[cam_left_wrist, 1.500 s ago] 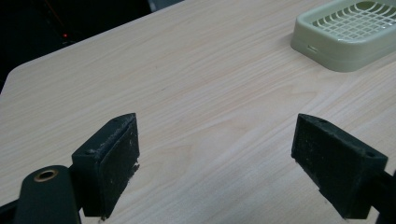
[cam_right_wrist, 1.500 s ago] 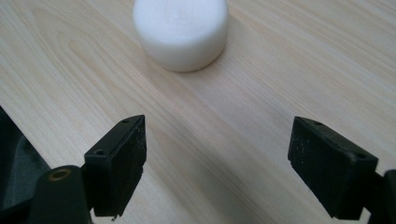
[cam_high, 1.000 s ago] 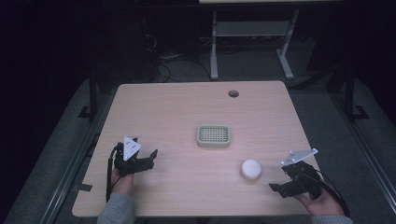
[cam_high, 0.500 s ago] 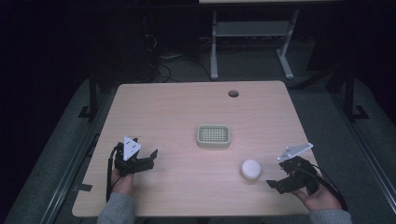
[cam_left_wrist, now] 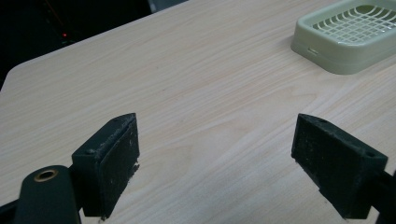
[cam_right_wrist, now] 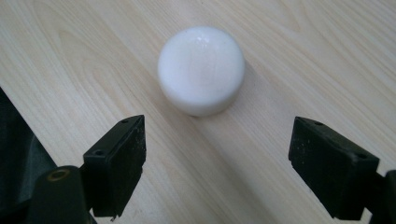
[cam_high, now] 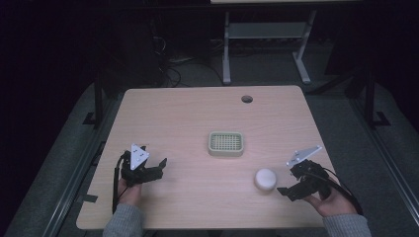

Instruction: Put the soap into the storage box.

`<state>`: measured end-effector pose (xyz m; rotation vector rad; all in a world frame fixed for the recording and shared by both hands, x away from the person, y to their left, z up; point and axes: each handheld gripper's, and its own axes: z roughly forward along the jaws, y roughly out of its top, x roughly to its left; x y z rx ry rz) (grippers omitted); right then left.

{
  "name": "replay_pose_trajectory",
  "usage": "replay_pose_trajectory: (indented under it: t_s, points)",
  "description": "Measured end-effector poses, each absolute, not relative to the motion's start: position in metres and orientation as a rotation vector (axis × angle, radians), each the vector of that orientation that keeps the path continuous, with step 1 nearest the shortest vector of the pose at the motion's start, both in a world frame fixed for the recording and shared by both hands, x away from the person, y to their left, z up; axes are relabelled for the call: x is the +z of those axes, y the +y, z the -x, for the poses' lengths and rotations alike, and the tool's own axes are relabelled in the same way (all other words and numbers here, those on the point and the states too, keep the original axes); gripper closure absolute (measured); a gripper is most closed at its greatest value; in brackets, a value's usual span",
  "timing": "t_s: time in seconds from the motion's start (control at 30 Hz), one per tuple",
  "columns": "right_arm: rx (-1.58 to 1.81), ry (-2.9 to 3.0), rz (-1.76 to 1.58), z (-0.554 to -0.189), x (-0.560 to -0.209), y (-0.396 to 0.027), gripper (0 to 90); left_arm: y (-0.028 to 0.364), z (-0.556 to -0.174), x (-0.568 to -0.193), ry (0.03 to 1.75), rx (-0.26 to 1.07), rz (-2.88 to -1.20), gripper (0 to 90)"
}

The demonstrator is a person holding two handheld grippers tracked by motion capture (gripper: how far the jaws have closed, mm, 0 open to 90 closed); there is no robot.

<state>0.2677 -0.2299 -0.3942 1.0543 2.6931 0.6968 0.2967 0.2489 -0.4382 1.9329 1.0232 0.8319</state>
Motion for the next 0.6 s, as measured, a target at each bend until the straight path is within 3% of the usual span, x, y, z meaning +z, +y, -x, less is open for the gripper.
replay_pose_trajectory:
  t_s: [0.6]
  points:
    - [0.654, 2.732, -1.027, -0.277, -0.388, -0.219, 18.2, 0.249, -0.297, -0.438, 1.028, 0.83, -1.926, 14.9]
